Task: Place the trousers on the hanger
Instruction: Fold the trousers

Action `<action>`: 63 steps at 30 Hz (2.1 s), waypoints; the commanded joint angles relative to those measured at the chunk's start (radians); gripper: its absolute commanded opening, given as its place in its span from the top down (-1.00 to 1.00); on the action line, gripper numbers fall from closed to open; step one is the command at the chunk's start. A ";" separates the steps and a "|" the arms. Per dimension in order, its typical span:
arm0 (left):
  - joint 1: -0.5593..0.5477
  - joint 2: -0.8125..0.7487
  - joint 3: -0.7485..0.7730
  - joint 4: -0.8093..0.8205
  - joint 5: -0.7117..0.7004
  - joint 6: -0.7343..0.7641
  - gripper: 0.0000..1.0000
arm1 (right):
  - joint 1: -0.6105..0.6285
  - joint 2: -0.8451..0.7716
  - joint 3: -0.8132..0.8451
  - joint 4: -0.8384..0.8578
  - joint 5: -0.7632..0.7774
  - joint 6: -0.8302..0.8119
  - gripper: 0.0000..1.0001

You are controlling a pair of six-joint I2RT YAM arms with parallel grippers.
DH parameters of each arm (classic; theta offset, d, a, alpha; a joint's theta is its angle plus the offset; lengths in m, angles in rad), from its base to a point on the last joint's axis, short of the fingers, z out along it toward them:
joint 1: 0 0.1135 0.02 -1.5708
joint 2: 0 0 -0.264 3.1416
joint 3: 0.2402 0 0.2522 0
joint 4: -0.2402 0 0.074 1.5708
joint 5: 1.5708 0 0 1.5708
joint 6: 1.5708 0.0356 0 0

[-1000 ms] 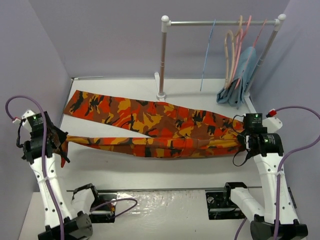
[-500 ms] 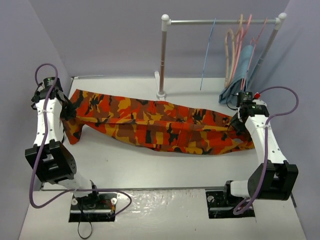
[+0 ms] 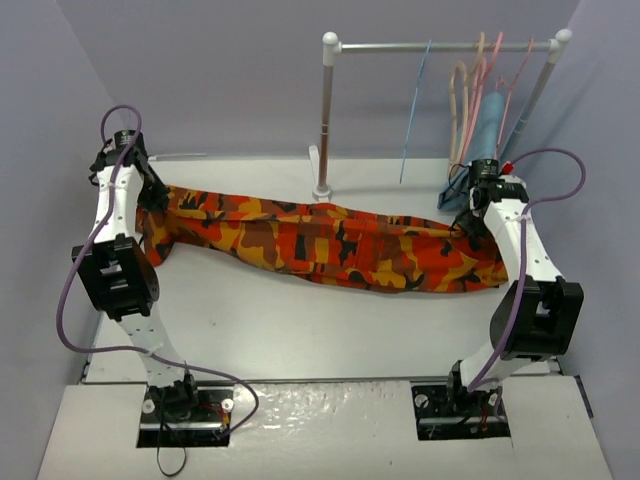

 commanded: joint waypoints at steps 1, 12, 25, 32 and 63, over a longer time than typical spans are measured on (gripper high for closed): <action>0.009 0.065 0.186 0.068 -0.196 0.067 1.00 | -0.052 0.057 0.085 0.035 0.254 -0.009 1.00; -0.013 0.275 0.381 0.115 -0.162 0.066 1.00 | -0.057 0.191 0.142 0.100 0.195 0.018 1.00; -0.036 0.361 0.424 0.363 -0.024 0.090 0.97 | -0.115 0.178 0.081 0.307 -0.032 0.005 0.76; -0.051 0.360 0.393 0.511 0.034 0.150 0.55 | -0.119 0.159 0.076 0.372 -0.154 -0.053 0.05; -0.208 0.114 -0.238 0.659 0.118 0.122 -0.33 | 0.344 -0.099 -0.395 0.711 -0.213 -0.126 -0.56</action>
